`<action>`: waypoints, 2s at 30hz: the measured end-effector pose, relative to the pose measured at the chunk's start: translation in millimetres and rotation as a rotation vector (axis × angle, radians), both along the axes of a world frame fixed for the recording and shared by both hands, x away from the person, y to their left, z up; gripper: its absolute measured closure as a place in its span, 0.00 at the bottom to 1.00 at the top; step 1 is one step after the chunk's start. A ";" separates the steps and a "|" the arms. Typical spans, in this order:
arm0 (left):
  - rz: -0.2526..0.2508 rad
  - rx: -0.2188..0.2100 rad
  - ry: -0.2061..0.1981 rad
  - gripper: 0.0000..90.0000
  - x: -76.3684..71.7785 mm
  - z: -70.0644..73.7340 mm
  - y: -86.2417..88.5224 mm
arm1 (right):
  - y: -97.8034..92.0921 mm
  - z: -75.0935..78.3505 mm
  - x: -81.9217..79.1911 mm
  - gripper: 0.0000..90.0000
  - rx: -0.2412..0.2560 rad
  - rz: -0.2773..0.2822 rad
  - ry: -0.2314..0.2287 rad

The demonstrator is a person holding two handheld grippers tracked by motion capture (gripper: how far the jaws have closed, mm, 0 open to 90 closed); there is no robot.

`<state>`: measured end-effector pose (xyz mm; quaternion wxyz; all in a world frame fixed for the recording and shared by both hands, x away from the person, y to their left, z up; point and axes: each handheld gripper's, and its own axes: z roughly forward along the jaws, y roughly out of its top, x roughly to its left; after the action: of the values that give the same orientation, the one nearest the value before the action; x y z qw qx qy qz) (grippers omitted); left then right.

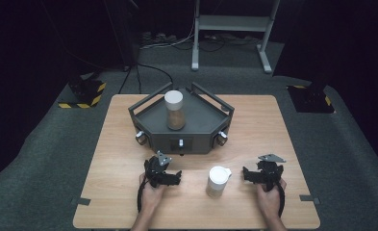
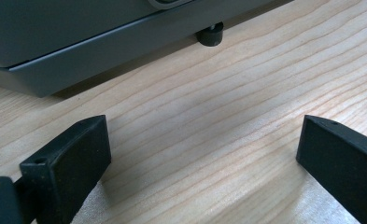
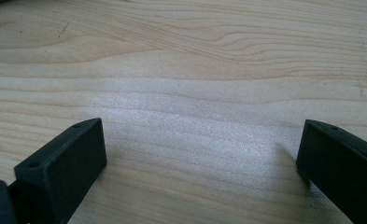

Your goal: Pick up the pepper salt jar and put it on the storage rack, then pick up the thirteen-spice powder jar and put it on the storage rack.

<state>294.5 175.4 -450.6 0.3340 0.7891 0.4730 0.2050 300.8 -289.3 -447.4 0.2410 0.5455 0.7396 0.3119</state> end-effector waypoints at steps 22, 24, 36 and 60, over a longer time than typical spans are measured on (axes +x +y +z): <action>0.002 0.002 -0.002 0.03 -0.4 -0.1 -0.6 | 0.1 0.0 0.2 0.01 0.001 -0.001 0.001; 0.002 0.002 -0.001 0.03 -0.4 0.0 -0.6 | 0.2 0.0 0.2 0.01 0.001 -0.001 0.001; 0.001 0.002 -0.001 0.03 -0.3 0.0 -0.5 | 0.2 0.1 0.1 0.01 0.001 -0.001 0.001; 0.000 -0.001 0.000 0.03 0.1 0.0 0.1 | -19.5 0.7 -25.5 0.05 0.020 0.080 0.001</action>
<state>294.6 175.5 -450.6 0.3344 0.7889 0.4732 0.2046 275.3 -308.9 -446.7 0.2225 0.5179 0.7578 0.3286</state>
